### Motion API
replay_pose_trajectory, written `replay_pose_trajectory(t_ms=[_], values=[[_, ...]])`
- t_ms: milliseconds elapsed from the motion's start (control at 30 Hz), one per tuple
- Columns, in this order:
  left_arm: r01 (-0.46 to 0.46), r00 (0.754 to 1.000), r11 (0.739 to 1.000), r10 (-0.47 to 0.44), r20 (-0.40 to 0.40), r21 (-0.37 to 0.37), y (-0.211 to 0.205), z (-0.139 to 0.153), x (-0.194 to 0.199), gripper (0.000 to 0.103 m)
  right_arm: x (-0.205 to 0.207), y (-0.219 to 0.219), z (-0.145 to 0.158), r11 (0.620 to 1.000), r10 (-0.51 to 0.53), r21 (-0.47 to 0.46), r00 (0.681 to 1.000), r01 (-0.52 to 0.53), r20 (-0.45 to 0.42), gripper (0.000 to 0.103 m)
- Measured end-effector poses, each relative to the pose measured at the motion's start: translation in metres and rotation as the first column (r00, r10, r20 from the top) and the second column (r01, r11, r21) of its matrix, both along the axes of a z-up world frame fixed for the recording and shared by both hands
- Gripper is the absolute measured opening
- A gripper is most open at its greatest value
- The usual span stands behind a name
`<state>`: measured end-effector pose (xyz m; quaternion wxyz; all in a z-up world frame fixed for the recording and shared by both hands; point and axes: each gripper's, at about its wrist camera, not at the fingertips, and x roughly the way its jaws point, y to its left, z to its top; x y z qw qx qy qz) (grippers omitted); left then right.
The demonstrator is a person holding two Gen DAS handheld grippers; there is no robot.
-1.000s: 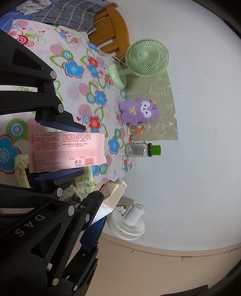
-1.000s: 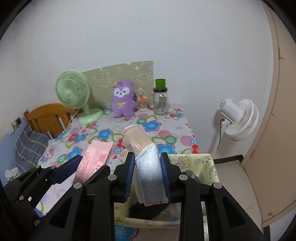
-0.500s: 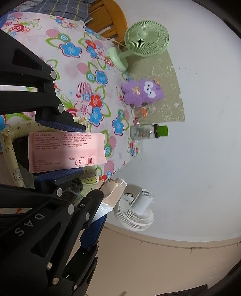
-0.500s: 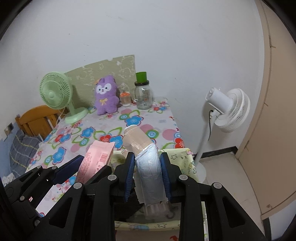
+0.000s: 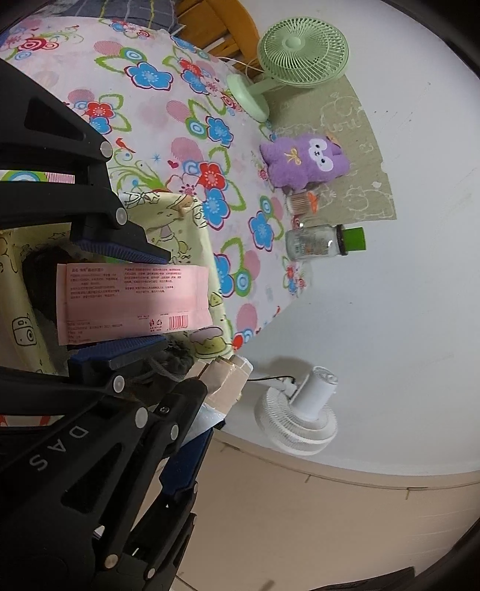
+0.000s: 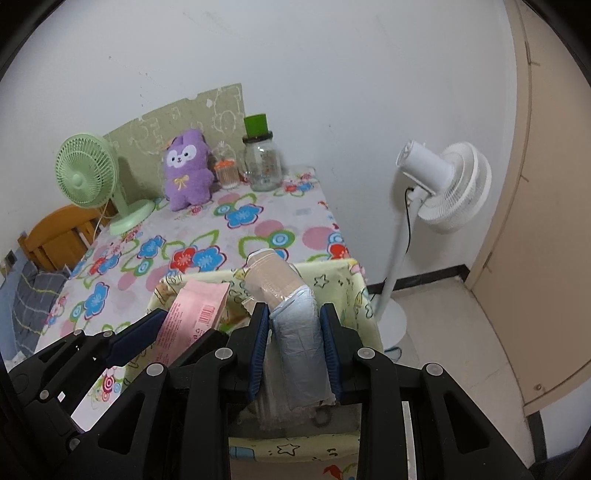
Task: Organize soft objects
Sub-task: 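Release the white roll from the right tool while the left tool releases the pink slip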
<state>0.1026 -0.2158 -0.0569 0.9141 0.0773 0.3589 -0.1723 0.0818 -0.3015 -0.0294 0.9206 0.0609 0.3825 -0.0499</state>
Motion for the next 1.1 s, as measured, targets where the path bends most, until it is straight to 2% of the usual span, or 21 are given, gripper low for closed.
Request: replay_pose_trajectory(t_ms=[100, 167, 233, 533, 900, 933, 1000, 1033, 1067, 1100], values=[[0.001, 1.0, 1.0, -0.001, -0.01, 0.008, 0.0, -0.003, 0.002, 0.039, 0.002, -0.001, -0.005, 1.0, -0.004, 0.015, 1.0, 0.004, -0.015, 0.038], [0.003, 1.0, 1.0, -0.003, -0.007, 0.012, -0.001, -0.003, 0.001, 0.04, 0.003, -0.002, -0.006, 0.999, -0.013, 0.033, 1.0, 0.013, -0.012, 0.067], [0.004, 1.0, 1.0, -0.004, -0.002, 0.008, 0.0, -0.002, 0.002, 0.04, 0.002, -0.005, -0.005, 0.999, -0.026, 0.044, 1.0, 0.026, -0.004, 0.072], [0.048, 0.999, 0.999, -0.048, -0.017, -0.015, -0.014, -0.003, 0.01, 0.04, 0.005, -0.02, -0.005, 0.996, -0.083, 0.024, 0.996, 0.083, -0.013, 0.073], [0.17, 0.985, 0.984, -0.171, -0.018, -0.051, -0.047, -0.009, 0.013, 0.041, 0.0, -0.047, -0.005, 0.982, -0.188, -0.029, 0.982, 0.188, -0.022, 0.073], [0.175, 0.984, 0.983, -0.176, -0.02, -0.051, -0.049, -0.01, 0.014, 0.044, 0.0, -0.049, -0.006, 0.98, -0.196, -0.032, 0.98, 0.195, -0.025, 0.073], [0.176, 0.984, 0.984, -0.177, -0.017, -0.038, -0.051, -0.013, 0.013, 0.063, 0.0, -0.051, -0.008, 0.979, -0.203, -0.032, 0.979, 0.202, -0.033, 0.073], [0.175, 0.984, 0.984, -0.175, -0.012, -0.029, -0.05, -0.013, 0.012, 0.079, 0.0, -0.051, -0.01, 0.979, -0.203, -0.027, 0.978, 0.202, -0.038, 0.073], [0.179, 0.984, 0.984, -0.179, -0.003, -0.021, -0.05, -0.013, 0.01, 0.085, 0.001, -0.05, -0.012, 0.979, -0.203, -0.019, 0.978, 0.202, -0.042, 0.073], [0.185, 0.983, 0.983, -0.185, 0.004, -0.012, -0.049, -0.013, 0.007, 0.085, 0.001, -0.049, -0.013, 0.98, -0.201, -0.015, 0.979, 0.2, -0.045, 0.073]])
